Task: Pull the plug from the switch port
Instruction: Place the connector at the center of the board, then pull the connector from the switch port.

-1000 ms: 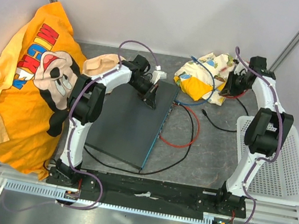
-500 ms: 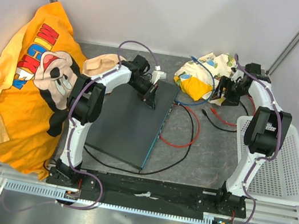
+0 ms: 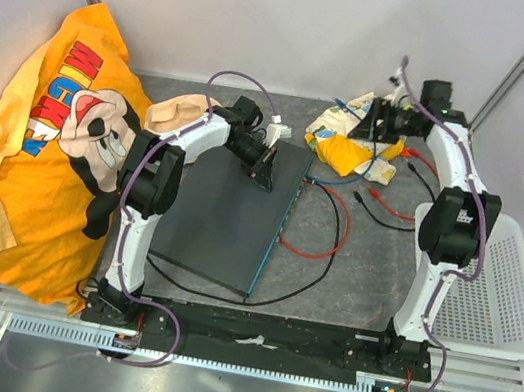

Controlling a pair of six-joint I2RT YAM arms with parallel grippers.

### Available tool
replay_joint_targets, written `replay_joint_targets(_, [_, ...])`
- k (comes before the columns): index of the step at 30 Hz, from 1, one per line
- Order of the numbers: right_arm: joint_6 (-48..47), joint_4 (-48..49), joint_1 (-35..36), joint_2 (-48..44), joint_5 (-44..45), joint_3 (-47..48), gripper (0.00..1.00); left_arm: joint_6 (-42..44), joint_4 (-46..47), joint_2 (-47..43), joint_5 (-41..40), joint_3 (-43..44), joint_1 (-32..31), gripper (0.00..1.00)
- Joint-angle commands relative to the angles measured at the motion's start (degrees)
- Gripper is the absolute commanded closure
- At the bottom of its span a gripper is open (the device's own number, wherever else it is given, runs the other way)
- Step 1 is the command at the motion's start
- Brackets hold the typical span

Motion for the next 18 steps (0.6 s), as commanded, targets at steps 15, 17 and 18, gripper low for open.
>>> replay_joint_targets(15, [-1.8, -5.4, 6.8, 6.6, -10.0, -6.7, 0.53, 2.1, -2.8, -2.9, -6.5, -5.7, 0.1, 0.94])
replay_joint_targets(17, [-1.9, -5.4, 6.9, 5.4, -10.8, -8.7, 0.54, 3.1, -2.1, -3.6, -6.3, -5.9, 0.1, 0.94])
replay_joint_targets(18, [-1.9, -5.4, 6.9, 4.2, -10.7, -10.8, 0.55, 3.4, -2.1, -3.4, -6.6, -5.6, 0.1, 0.94])
